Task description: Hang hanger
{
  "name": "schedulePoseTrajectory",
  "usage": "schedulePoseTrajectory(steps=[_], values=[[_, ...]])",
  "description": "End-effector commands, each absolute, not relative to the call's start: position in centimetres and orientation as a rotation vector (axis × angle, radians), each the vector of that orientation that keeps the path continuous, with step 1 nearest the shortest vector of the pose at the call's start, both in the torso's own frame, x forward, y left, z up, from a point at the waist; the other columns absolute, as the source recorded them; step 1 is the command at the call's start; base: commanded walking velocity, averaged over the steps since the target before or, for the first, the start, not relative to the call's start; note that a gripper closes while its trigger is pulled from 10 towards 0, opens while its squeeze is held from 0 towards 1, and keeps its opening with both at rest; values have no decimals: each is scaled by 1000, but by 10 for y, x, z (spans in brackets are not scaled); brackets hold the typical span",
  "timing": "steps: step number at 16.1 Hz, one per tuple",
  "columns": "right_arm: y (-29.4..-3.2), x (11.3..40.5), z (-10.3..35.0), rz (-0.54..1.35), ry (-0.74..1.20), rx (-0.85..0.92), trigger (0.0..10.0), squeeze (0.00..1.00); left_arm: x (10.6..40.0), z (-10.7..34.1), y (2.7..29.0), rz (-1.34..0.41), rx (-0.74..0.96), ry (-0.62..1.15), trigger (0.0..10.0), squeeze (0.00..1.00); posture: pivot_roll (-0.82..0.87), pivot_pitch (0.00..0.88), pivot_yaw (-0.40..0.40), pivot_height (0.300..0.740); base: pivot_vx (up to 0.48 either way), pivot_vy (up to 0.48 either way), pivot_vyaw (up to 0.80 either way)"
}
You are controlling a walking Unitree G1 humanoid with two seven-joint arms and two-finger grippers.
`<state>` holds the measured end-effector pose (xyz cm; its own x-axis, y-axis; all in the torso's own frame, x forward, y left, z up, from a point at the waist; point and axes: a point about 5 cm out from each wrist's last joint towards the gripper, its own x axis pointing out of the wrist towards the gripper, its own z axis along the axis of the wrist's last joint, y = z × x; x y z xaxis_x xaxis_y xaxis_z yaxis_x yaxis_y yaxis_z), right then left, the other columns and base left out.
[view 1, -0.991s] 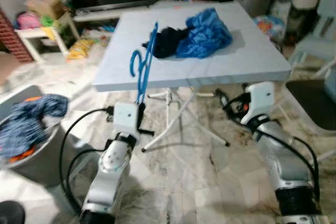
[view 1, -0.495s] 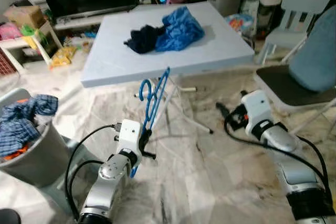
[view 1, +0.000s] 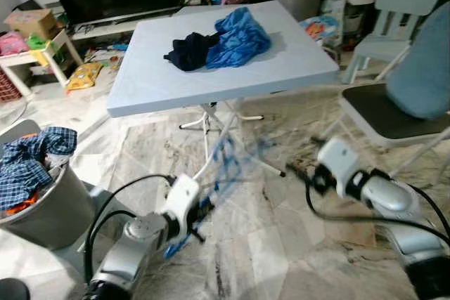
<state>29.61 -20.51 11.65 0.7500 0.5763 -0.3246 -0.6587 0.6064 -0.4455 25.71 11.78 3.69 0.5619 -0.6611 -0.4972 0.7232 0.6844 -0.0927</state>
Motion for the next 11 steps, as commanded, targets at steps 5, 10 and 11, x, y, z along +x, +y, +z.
schedulePoseTrajectory(steps=[5, 10, 11], values=[[-216, 280, 117, 1069, 334, -735, 10000, 0, 246, 40, 114, -1128, 271, 515, 10000, 0, -230, 0, 112, 740, 0, 0, 0], [-225, 279, 123, 1209, 449, -786, 10000, 0, 253, 53, 107, -1244, 327, 402, 10000, 0, -235, 0, 118, 740, 0, 0, 0], [-225, 281, 124, 1213, 453, -812, 10000, 0, 253, 56, 104, -1273, 324, 386, 10000, 0, -234, 0, 120, 740, 0, 0, 0]])
